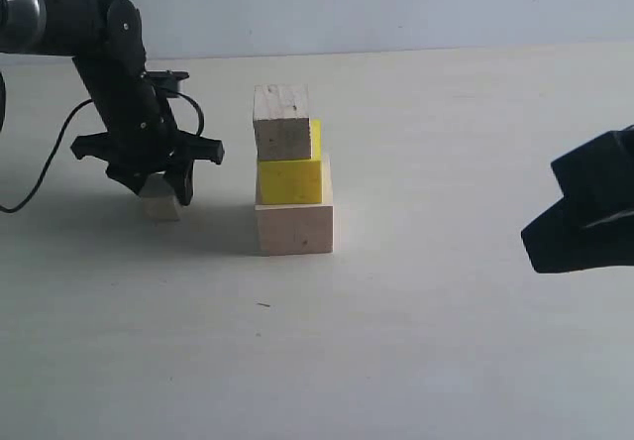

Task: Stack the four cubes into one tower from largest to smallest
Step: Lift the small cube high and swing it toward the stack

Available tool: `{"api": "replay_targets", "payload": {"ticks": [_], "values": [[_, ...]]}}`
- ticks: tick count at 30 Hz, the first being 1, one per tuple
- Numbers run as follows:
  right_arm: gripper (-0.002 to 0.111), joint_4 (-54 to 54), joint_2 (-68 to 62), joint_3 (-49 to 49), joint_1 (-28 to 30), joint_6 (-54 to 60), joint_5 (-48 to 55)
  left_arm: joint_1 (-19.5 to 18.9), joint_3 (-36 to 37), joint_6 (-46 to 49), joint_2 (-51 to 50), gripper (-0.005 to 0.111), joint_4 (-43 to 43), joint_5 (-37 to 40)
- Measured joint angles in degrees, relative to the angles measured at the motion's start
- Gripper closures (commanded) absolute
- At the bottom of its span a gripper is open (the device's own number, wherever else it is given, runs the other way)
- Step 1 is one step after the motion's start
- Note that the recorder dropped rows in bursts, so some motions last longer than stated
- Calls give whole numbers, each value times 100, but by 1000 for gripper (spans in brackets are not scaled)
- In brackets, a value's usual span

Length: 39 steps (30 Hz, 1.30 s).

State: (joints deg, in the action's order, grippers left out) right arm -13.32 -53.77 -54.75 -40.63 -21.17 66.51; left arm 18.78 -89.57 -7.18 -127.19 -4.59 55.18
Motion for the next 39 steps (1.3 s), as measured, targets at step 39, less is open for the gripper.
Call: {"api": "replay_targets", "payload": {"ticks": [39], "values": [[108,-80,0,0,0,386,0,-1418,939,8517,2656,107,-6556,1461]]}}
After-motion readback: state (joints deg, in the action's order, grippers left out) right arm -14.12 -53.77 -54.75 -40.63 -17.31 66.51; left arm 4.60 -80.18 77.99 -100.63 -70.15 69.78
